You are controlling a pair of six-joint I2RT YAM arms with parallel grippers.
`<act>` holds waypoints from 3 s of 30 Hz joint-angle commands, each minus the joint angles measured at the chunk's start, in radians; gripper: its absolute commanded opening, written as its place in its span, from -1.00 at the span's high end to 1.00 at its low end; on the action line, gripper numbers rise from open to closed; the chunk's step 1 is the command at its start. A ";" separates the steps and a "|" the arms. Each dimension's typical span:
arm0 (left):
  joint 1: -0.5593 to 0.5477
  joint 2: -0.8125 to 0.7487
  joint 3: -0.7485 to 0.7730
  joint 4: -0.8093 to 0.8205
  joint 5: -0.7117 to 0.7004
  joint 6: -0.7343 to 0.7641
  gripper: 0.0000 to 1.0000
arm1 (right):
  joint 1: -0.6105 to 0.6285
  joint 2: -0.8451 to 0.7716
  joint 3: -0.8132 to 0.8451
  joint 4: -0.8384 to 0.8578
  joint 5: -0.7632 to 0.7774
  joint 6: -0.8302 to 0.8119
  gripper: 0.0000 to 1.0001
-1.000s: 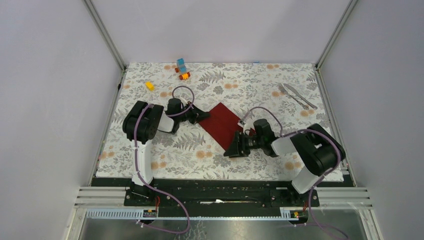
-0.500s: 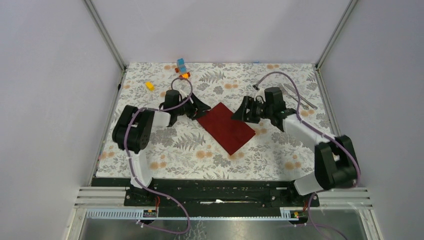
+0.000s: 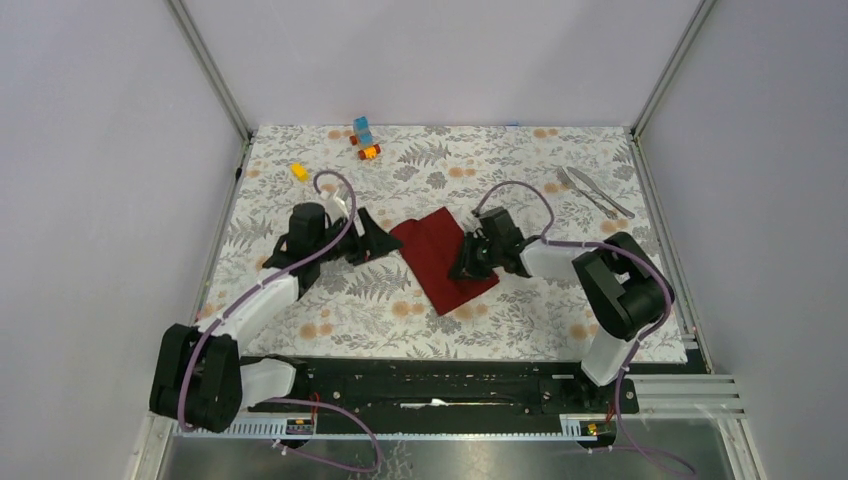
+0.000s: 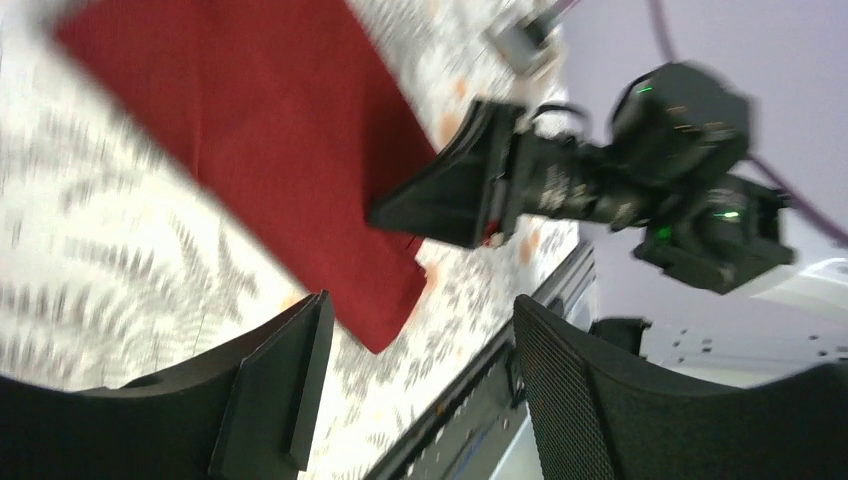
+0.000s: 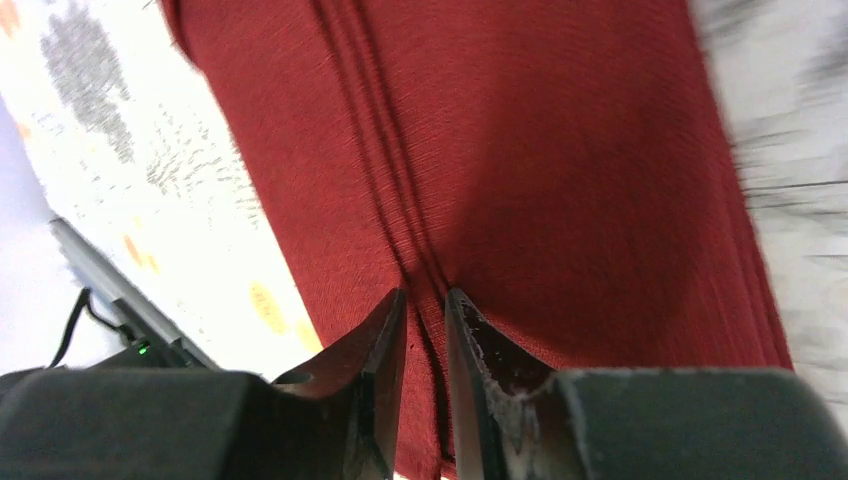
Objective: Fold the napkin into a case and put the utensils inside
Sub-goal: Move the right arm to the center of the board with the 2/3-rectangle-folded napkin, then pick up the 2/3-rectangle-folded napkin from the center of the board, then pass from the left arm to the right
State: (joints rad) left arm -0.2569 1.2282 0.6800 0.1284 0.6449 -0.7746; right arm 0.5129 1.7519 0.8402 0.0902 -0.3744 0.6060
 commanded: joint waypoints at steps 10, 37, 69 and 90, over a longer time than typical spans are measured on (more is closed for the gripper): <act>-0.124 -0.293 -0.114 -0.375 -0.207 0.081 -0.47 | 0.216 -0.206 0.022 0.023 0.064 0.189 -0.24; -0.937 0.766 0.824 -1.043 -1.060 -0.146 -0.43 | -0.344 -0.560 -0.215 -0.379 0.159 -0.051 -0.93; -0.881 0.569 0.586 -0.767 -0.918 -0.032 1.00 | -0.326 -0.295 -0.280 0.147 -0.317 0.104 -0.99; -0.860 0.439 0.509 -0.707 -0.879 -0.028 1.00 | -0.150 0.179 -0.215 0.796 -0.300 0.494 -0.48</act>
State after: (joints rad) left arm -1.1191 1.7237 1.1908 -0.6235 -0.2478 -0.8116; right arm 0.3573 1.8790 0.6220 0.8032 -0.7082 1.0779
